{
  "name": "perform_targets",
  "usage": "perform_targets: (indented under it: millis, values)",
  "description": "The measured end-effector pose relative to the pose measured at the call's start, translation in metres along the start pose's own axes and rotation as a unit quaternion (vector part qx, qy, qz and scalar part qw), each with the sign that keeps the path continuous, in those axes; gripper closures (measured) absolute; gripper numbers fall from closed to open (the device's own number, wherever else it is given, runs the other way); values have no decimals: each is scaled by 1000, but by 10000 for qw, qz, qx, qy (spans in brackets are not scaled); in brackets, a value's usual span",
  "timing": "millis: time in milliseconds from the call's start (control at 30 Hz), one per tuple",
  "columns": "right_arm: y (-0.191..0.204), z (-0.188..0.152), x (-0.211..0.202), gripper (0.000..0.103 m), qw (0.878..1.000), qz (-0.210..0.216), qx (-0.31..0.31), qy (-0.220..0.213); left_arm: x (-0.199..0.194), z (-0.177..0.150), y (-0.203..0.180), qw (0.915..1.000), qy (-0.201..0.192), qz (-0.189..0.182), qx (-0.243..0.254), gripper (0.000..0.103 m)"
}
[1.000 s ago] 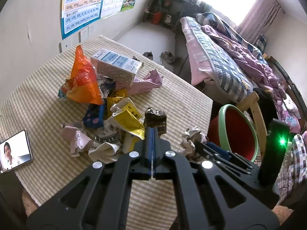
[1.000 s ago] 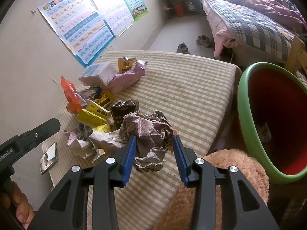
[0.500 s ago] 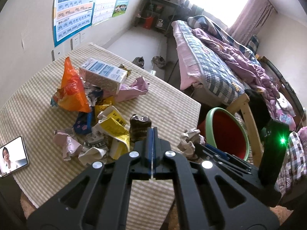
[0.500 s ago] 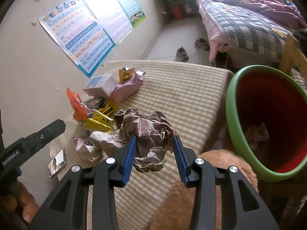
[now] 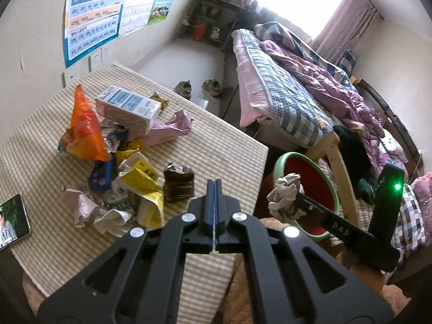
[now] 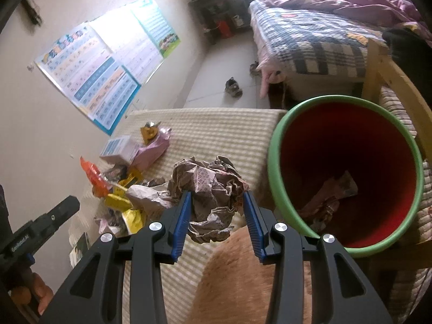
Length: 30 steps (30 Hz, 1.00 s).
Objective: Collect trash
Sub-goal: 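Carry both items over the red bin and open both tools to drop them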
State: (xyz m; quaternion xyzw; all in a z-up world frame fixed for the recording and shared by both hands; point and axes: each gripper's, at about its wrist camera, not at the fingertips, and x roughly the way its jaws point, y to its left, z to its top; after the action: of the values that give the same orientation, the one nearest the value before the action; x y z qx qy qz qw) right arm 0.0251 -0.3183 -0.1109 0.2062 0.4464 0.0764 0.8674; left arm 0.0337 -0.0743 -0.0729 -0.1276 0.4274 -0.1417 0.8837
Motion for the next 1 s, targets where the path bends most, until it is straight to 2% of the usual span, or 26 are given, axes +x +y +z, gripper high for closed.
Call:
perform_targets:
  millis: [200,333,400,433,633,833,900,1000]
  values:
    - [-22,8,-9,64,9995,-129,237,-160,6,5,-25,9993,-2,-306,196,103]
    - [-39,11,-17,64,9986,-231,404,-249,7,6,-31,9989,-87,-160,442,103]
    - [-43,10,-17,64,9984,-268,444,-235,8,6,-17,9993,-107,-11,362,85]
    - [-45,9,-16,64,9983,-275,472,-194,14,5,-2,9997,8,61,220,60]
    - [-43,2,-5,64,9987,-191,469,11,36,-8,52,9971,437,563,-277,55]
    - [-36,-1,-2,63,9993,-114,360,72,65,-16,66,9925,759,803,-531,44]
    - [-36,-2,-2,63,9992,-105,374,87,78,-15,71,9903,904,775,-723,44]
    - [-37,-2,-2,63,9992,-99,379,98,93,-17,69,9883,1064,890,-640,44]
